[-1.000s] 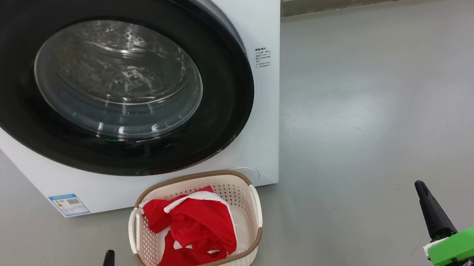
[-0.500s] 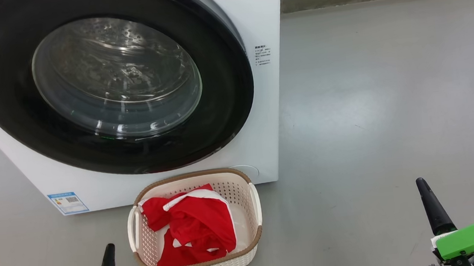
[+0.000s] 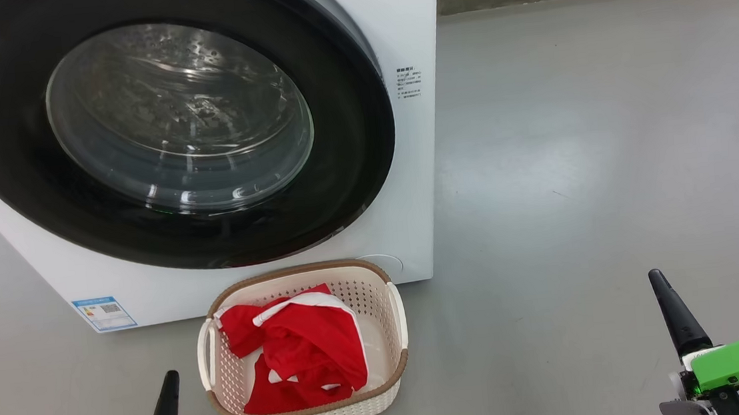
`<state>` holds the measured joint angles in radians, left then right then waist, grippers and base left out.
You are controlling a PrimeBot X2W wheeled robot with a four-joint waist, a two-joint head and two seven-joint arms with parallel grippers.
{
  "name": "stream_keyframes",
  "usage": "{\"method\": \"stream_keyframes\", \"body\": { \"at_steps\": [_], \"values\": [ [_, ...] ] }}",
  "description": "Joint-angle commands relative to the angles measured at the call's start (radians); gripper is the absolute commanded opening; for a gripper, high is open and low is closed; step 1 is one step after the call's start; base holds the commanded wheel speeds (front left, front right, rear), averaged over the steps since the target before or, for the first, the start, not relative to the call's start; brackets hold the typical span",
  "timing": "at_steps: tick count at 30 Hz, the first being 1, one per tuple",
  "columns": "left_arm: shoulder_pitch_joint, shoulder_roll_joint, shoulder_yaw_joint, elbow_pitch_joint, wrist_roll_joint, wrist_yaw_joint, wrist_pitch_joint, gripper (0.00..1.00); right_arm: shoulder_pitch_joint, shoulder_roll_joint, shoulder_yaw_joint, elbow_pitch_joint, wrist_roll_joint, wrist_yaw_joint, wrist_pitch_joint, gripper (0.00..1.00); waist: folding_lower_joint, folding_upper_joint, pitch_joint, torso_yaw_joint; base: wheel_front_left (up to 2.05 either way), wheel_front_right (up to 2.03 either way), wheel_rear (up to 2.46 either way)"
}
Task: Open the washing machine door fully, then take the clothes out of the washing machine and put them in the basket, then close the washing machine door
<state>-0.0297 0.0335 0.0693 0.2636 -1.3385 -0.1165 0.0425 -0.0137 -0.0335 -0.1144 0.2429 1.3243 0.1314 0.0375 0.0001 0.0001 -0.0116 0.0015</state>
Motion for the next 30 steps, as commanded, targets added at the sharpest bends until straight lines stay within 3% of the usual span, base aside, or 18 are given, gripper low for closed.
{"method": "stream_keyframes", "body": {
  "at_steps": [1, 23, 30],
  "values": [
    [-0.046, 0.015, 0.032, -0.02, -0.033, -0.011, 0.009, 0.0, -0.06, -0.016, 0.013, -0.022, 0.039, -0.001, 0.011, 0.0, 0.0, -0.0001, 0.001, 0.0, 0.0, 0.0, 0.0],
    [-0.077, 0.017, 0.044, -0.018, -0.262, -0.014, 0.069, 0.0, -0.093, -0.018, 0.002, 0.001, 0.277, -0.001, 0.073, 0.0, -0.0001, -0.0001, 0.014, -0.001, 0.0, 0.0, 0.0],
    [-0.078, 0.017, 0.045, -0.018, -0.27, -0.014, 0.071, 0.0, -0.094, -0.018, 0.001, 0.002, 0.285, -0.001, 0.075, 0.0, -0.0001, -0.0001, 0.015, -0.001, 0.0, 0.0, 0.0]
  ]
}}
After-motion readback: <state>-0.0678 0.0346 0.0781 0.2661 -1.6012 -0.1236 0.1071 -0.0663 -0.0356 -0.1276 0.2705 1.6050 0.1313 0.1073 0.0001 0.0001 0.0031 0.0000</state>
